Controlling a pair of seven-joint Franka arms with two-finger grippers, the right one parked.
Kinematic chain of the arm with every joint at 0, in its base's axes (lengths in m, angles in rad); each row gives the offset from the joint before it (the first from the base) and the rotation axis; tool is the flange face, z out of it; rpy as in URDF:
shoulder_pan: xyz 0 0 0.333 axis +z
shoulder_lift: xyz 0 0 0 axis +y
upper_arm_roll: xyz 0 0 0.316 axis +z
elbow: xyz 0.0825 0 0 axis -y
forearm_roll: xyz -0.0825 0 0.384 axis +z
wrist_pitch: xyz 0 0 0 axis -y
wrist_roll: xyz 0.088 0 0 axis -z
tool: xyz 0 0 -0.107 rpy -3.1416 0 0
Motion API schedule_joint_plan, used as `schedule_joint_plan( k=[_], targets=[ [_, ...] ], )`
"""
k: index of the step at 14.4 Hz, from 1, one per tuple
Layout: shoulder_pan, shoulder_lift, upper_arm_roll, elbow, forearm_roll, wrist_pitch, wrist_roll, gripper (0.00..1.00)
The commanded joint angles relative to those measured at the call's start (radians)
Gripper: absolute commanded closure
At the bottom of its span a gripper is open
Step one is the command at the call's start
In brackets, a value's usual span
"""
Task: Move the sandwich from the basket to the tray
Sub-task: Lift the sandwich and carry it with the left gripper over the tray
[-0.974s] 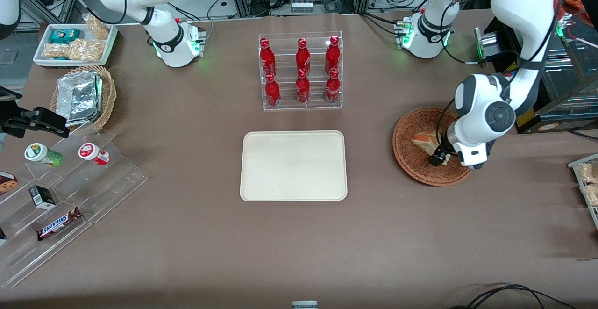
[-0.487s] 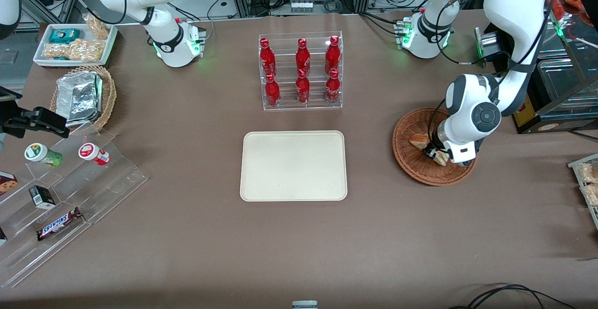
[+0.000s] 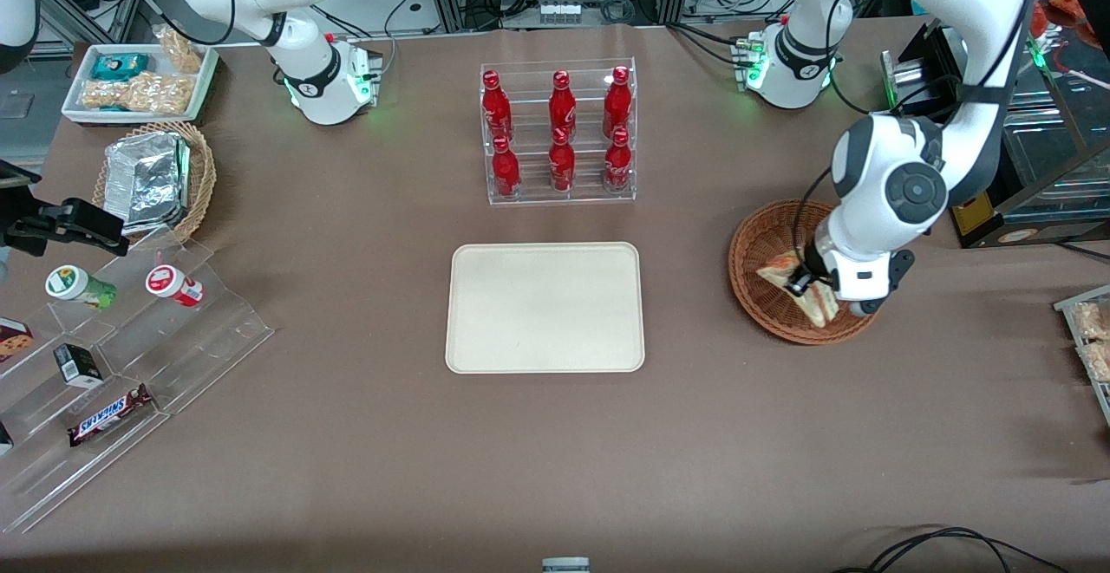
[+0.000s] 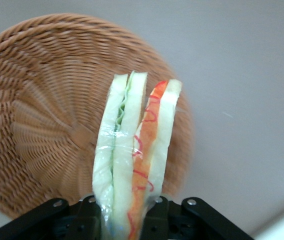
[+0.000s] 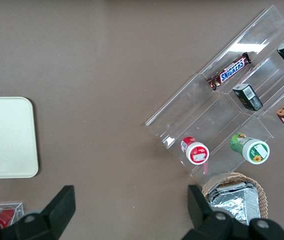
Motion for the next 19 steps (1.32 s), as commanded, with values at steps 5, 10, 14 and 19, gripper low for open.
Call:
schedule_joint_plan(
  k=[5, 10, 14, 19],
  targets=[
    [-0.329, 0.251, 0.001, 0.401, 0.137, -0.091, -0.004, 0.93],
    [-0.523, 0.514, 0.003, 0.67, 0.137, -0.119, -0.01, 0.91],
    [-0.568, 0.611, 0.003, 0.752, 0.133, -0.117, 0.001, 0.88],
    [-0.577, 0.66, 0.003, 0.774, 0.134, -0.117, -0.002, 0.87]
  ],
)
